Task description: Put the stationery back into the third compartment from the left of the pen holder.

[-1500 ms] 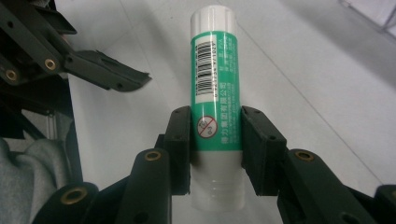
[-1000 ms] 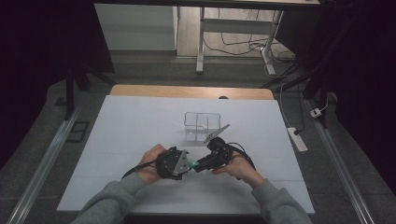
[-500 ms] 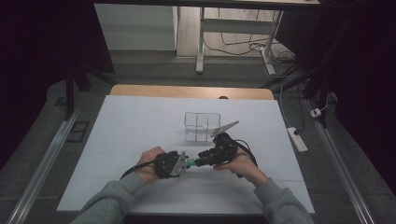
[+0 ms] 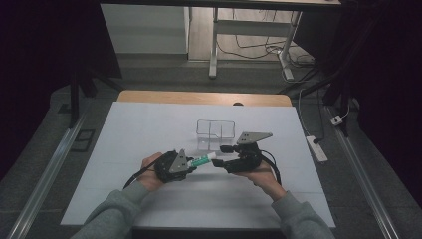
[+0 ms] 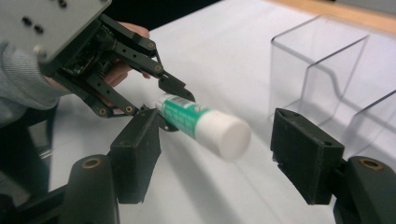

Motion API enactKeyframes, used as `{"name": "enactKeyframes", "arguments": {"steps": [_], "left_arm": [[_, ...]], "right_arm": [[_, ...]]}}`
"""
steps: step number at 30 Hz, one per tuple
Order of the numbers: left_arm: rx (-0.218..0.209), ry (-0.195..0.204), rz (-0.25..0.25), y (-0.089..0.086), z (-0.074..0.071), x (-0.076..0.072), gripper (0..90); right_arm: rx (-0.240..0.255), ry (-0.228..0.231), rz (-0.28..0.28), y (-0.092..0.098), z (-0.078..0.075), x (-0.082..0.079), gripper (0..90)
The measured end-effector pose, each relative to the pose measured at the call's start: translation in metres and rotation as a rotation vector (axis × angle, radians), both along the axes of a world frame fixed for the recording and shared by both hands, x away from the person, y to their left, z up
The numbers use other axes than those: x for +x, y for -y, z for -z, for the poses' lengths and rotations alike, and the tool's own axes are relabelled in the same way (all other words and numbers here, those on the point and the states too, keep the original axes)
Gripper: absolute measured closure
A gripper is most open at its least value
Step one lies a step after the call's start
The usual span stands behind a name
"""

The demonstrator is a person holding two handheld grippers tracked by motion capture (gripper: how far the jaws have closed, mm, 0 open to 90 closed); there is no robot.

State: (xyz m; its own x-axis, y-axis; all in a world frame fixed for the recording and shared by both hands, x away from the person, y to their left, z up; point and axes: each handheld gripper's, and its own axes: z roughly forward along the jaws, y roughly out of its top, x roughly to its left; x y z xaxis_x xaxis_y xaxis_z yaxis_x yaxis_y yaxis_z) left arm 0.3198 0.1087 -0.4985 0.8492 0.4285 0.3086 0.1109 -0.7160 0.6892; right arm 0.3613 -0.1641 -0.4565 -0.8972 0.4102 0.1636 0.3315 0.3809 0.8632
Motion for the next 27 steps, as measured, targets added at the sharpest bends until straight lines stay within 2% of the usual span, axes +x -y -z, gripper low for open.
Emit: {"name": "enactKeyframes", "arguments": {"steps": [5, 14, 20, 27], "left_arm": [[-0.061, -0.015, -0.035, -0.008, -0.001, 0.004, 65.6], [-0.120, -0.009, -0.054, -0.013, -0.004, 0.004, 65.6], [-0.170, 0.003, -0.053, -0.013, -0.007, 0.002, 65.6], [-0.184, 0.008, -0.025, -0.005, -0.008, -0.002, 65.6]], "right_arm": [[0.020, 0.053, 0.023, 0.001, 0.001, -0.003, 30.6], [0.010, 0.039, 0.051, -0.001, 0.010, -0.002, 27.6], [0.033, 0.027, 0.067, -0.003, 0.015, -0.002, 27.1], [0.069, 0.031, 0.068, -0.008, 0.016, -0.005, 27.6]]}}
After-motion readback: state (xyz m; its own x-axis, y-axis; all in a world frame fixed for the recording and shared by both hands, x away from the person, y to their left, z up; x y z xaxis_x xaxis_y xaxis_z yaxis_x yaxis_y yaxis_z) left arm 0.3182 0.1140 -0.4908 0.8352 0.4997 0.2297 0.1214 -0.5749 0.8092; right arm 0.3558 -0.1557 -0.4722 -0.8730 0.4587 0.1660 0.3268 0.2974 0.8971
